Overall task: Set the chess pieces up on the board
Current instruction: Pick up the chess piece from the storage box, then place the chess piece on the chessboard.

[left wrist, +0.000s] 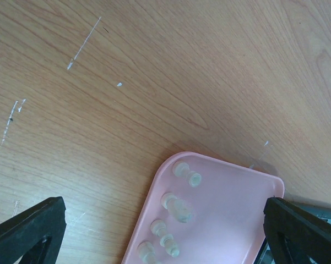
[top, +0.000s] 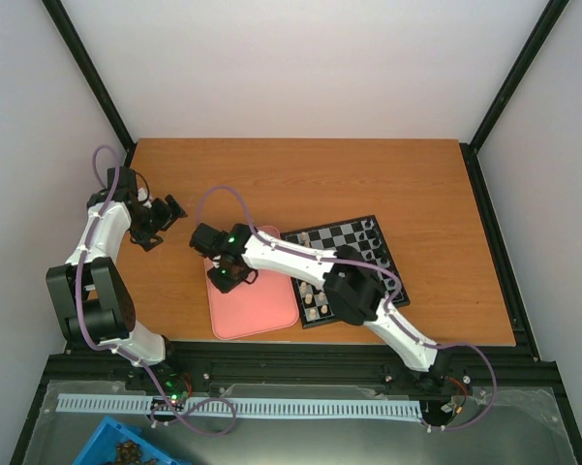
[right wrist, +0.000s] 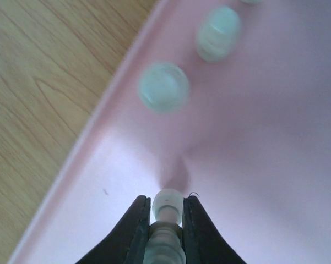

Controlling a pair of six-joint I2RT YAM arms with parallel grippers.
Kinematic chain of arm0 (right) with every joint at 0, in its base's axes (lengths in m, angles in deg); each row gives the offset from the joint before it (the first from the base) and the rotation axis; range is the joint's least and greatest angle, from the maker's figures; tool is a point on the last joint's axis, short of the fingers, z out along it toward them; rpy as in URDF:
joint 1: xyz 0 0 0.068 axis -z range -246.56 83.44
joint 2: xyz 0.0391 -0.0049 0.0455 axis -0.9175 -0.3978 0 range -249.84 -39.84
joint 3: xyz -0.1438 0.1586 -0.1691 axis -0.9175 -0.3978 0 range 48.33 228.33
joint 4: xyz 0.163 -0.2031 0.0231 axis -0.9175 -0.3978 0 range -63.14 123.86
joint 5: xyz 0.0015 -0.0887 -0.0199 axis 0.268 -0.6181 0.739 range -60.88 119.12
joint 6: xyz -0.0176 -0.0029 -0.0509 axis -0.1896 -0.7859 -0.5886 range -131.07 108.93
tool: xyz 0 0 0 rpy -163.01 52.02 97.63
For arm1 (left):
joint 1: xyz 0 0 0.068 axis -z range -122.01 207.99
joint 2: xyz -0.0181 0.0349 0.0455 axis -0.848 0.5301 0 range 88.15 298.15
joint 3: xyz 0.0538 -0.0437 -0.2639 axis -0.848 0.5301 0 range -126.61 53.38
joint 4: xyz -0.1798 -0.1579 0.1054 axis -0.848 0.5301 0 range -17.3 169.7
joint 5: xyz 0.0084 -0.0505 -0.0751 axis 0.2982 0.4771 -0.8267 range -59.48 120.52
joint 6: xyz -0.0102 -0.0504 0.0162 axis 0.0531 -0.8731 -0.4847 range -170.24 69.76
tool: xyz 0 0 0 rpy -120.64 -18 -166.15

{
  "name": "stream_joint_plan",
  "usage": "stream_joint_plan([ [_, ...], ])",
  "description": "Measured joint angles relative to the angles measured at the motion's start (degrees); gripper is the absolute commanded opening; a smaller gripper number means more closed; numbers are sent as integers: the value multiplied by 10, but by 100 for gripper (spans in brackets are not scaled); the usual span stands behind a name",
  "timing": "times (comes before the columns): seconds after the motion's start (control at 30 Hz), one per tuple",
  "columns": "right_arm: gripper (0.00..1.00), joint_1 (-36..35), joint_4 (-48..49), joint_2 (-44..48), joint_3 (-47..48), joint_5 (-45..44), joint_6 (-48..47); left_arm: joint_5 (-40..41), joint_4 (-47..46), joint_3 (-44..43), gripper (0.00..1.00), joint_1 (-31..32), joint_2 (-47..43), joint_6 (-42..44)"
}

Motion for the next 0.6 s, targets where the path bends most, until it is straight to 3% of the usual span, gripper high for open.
stream_joint_plan([
  [0.37, 4, 86, 25, 316, -288, -64, 26, -2, 0, 0, 100, 0, 0, 0],
  [0.6, 4, 102, 47, 350, -420, -78, 37, -2, 0, 0, 100, 0, 0, 0],
])
